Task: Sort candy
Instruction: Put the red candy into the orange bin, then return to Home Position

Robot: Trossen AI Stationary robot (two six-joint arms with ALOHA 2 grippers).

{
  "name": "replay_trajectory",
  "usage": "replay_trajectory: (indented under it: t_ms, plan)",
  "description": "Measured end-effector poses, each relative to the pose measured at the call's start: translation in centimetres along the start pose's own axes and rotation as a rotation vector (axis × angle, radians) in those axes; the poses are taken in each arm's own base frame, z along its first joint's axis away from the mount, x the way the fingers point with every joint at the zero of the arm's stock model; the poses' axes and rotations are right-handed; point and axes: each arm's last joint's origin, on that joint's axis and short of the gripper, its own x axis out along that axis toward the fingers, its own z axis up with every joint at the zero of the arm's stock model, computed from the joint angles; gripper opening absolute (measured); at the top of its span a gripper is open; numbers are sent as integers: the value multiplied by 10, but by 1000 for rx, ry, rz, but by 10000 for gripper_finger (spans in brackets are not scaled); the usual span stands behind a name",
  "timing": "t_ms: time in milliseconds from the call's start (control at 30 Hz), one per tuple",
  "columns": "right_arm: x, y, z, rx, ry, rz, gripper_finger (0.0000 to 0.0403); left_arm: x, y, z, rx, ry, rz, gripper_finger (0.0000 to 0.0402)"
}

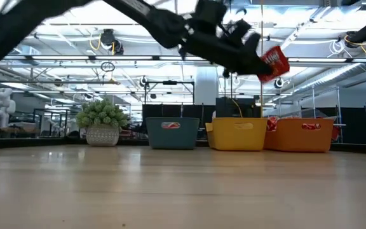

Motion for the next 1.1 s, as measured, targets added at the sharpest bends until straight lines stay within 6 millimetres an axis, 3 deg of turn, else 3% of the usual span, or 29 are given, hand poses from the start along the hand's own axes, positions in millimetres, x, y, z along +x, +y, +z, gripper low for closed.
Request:
replay_trajectory:
  t_ms: [200, 333, 433, 767, 967, 1100]
  plan:
    - [14, -2, 7, 93, -46, -56, 212, 43, 41, -3, 15, -57, -15, 18]
    - [19, -2, 11, 147, -64, -70, 212, 67, 49, -9, 30, -102, 21, 25]
    - [21, -2, 13, 188, -73, -75, 212, 80, 52, -16, 26, -113, 60, 55]
    - [23, 0, 15, 226, -76, -67, 212, 82, 71, -21, 10, -92, 95, 158]
    - [23, 0, 15, 157, -67, -70, 212, 82, 64, -15, 14, -99, 84, 168]
    - [23, -1, 12, -19, 18, -88, 212, 72, 57, -3, -2, -1, 56, 168]
